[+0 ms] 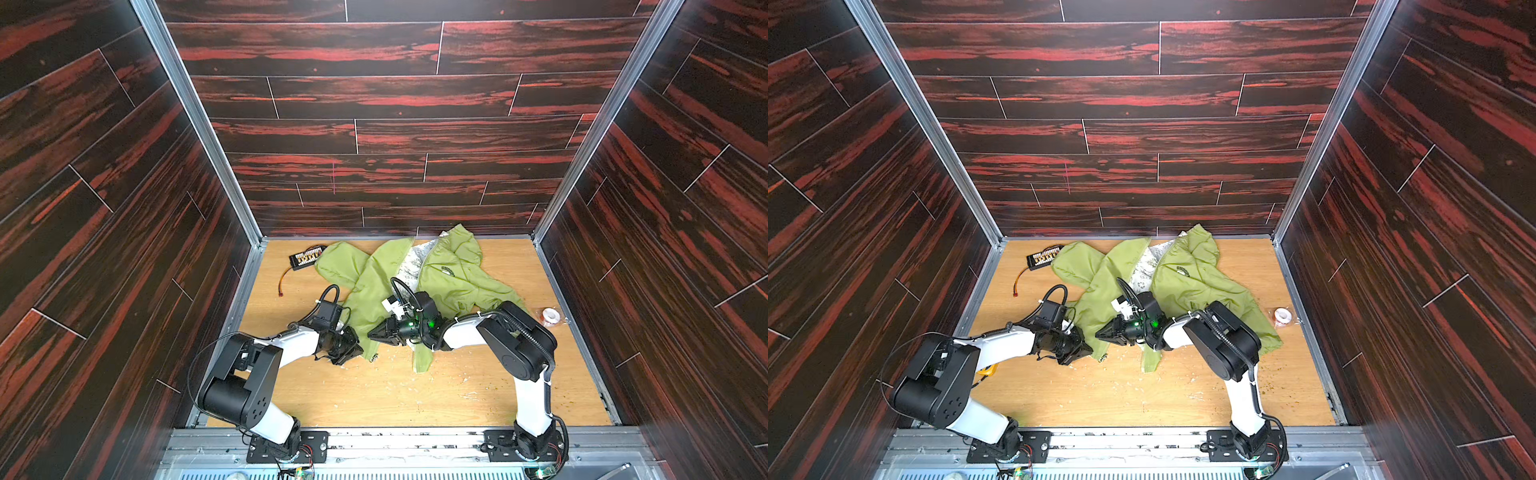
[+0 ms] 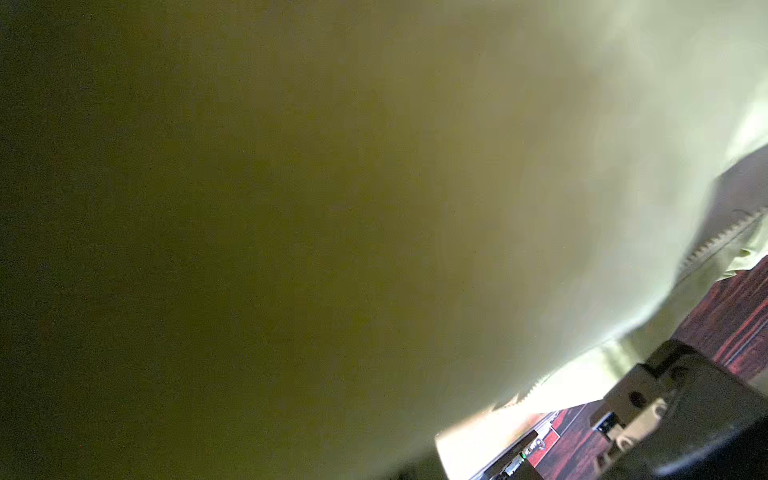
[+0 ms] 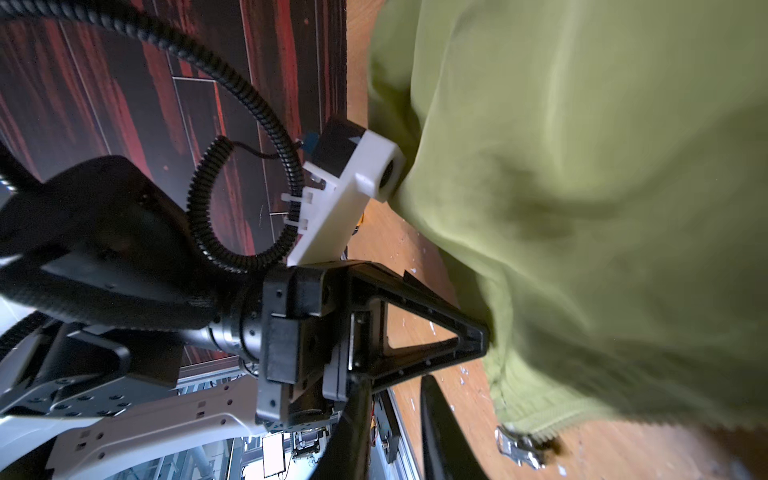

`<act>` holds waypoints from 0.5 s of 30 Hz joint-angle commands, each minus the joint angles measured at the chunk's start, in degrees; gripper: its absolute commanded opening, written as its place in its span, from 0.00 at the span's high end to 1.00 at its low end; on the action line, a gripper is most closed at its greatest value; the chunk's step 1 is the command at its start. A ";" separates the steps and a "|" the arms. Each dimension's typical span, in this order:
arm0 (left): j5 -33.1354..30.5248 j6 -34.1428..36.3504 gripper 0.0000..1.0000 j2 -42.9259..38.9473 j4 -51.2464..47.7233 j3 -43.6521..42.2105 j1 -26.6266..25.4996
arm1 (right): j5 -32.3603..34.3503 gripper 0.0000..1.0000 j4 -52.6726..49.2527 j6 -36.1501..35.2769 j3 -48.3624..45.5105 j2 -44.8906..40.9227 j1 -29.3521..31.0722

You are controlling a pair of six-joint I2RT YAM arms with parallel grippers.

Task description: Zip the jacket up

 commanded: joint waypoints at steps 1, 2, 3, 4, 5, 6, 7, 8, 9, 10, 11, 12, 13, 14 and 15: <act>-3.06 -0.59 0.96 -0.31 -5.31 -2.26 0.05 | 0.46 0.73 -3.97 -1.24 1.05 0.80 0.42; -3.04 -0.64 0.96 -0.31 -5.13 -2.31 0.05 | 2.09 0.70 -7.66 -2.79 1.39 -0.16 0.42; -3.01 -0.78 0.96 -0.43 -5.00 -2.32 0.05 | 3.83 0.68 -10.76 -4.07 1.21 -1.75 0.37; -2.96 -0.68 0.96 -0.52 -4.96 -2.32 0.05 | 5.15 0.66 -12.69 -4.95 0.86 -3.07 0.35; -3.10 -0.54 0.96 -0.89 -4.88 -2.25 0.07 | 7.05 0.65 -15.77 -6.06 0.80 -4.73 0.28; -3.12 -0.04 0.96 -1.48 -5.01 -1.97 0.05 | 8.59 0.64 -18.45 -6.98 0.74 -6.13 0.22; -3.22 0.54 0.95 -2.22 -5.43 -1.53 0.06 | 9.47 0.63 -20.21 -7.42 0.55 -7.32 0.21; -3.69 1.55 0.94 -3.24 -6.49 -0.76 0.05 | 11.03 0.62 -22.73 -7.87 0.71 -8.47 0.09; -4.40 2.73 0.92 -4.37 -8.22 0.28 0.05 | 12.52 0.61 -26.48 -8.47 1.53 -9.23 -0.01; -4.93 3.84 0.91 -5.32 -9.58 1.25 0.05 | 13.60 0.62 -29.89 -9.18 2.61 -9.61 -0.24; -5.56 5.05 0.89 -6.39 -11.28 2.54 0.05 | 14.62 0.62 -32.97 -9.69 3.73 -9.80 -0.39; -6.29 6.41 0.87 -7.39 -13.04 3.80 0.05 | 16.23 0.63 -37.00 -10.30 5.21 -9.84 -0.58; -6.97 7.55 0.85 -8.32 -14.46 4.80 0.09 | 16.73 0.64 -38.71 -10.70 6.01 -9.88 -0.75; -7.93 8.79 0.83 -9.46 -16.12 5.75 0.06 | 17.09 0.65 -40.15 -10.79 6.78 -9.90 -0.86; -8.71 9.99 0.82 -10.62 -17.49 6.53 0.00 | 17.46 0.66 -41.20 -10.95 7.42 -9.78 -1.01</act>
